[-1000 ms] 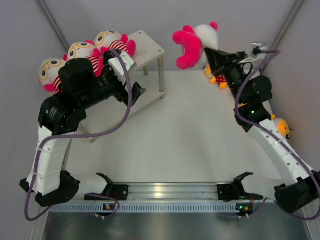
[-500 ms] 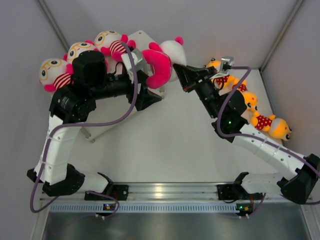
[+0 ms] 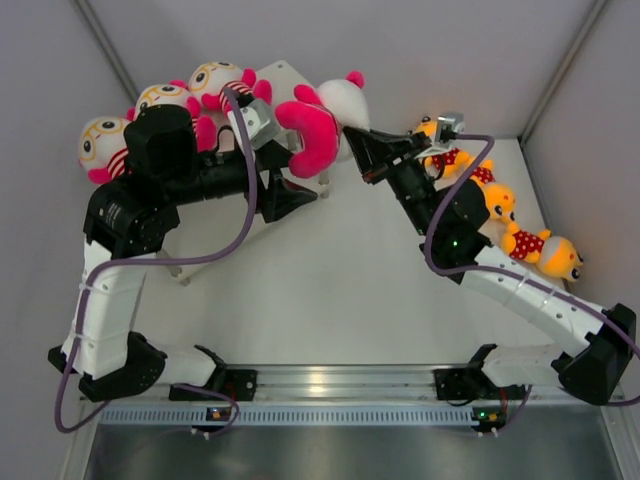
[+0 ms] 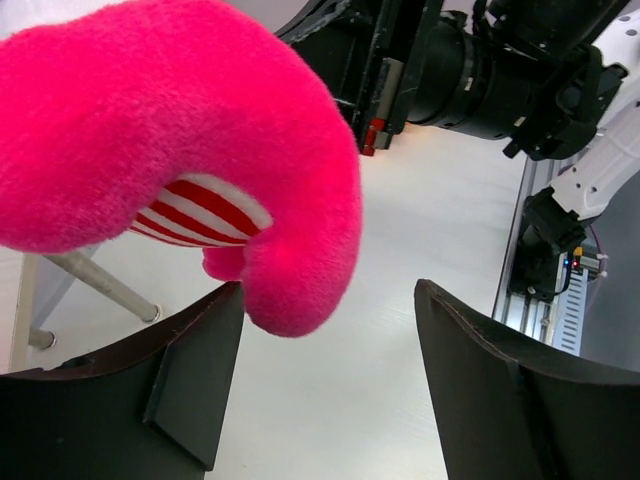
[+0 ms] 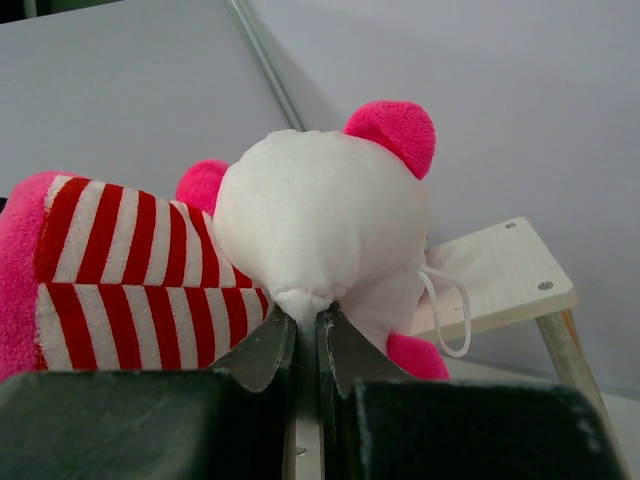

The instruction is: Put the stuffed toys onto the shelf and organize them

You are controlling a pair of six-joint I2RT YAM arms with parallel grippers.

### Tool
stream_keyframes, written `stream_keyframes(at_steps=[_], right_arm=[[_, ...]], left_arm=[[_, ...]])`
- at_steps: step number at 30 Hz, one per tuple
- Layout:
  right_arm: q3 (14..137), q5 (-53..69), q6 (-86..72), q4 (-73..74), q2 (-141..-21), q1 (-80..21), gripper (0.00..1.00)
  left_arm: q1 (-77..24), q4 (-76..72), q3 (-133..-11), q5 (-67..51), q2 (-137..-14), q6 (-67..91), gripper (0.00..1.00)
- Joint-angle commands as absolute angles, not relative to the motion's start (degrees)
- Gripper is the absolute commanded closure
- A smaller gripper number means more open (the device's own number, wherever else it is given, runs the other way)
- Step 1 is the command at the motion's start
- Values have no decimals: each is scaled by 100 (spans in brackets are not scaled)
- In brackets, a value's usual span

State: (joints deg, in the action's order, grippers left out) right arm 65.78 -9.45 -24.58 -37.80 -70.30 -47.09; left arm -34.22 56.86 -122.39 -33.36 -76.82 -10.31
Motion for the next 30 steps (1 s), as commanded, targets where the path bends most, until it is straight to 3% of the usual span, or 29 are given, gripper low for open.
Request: stream_keyframes(at_steps=[1, 7, 8, 11, 12, 14, 15, 17, 18, 19, 22, 26, 30], right_arm=[[6794, -651, -2487, -4237, -6987, -4825, 100], [6583, -659, -2329, -4184, -6909, -4843, 100], [6548, -677, -2251, -4175, -6882, -4843, 100], [6530, -651, -2171, -4017, -6838, -4843, 100], [6548, -616, -2162, -3991, -6847, -4843, 100], [6548, -361, -2066, -3868, -6864, -4843, 100], [6539, -256, -1996, -3771, -6856, -4843, 100], [6530, -35, -1603, -3491, -6777, -4843, 90], [6513, 174, -1400, -2993, -6646, -4851, 80], [6521, 289, -1180, -2692, -6549, -4843, 50], [6557, 194, -362, -1287, -6040, -4843, 26], [6644, 228, 490, -37, -5336, -4843, 15], [7075, 728, 685, 1027, -5097, -4843, 12]], left_arm=[[-3428, 5484, -12357, -3016, -7857, -914, 26], [-3428, 5458, -12630, -2988, -7866, -905, 26], [-3436, 5458, -12647, -2945, -7849, -914, 31], [-3428, 5458, -12604, -2822, -7840, -940, 52], [-3428, 5458, -12551, -2795, -7840, -940, 76], [-3437, 5458, -12490, -2638, -7849, -984, 98], [-3437, 5458, -12411, -2541, -7831, -1028, 100], [-3428, 5467, -12201, -2330, -7796, -1351, 100], [-3428, 5484, -12086, -2059, -7683, -1528, 100], [-3428, 5476, -11954, -1883, -7621, -1764, 100], [-3463, 5563, -11322, -1030, -7401, -3298, 100], [-3621, 5704, -10225, -204, -7242, -4855, 100], [-3832, 5730, -9853, 184, -7242, -5536, 100]])
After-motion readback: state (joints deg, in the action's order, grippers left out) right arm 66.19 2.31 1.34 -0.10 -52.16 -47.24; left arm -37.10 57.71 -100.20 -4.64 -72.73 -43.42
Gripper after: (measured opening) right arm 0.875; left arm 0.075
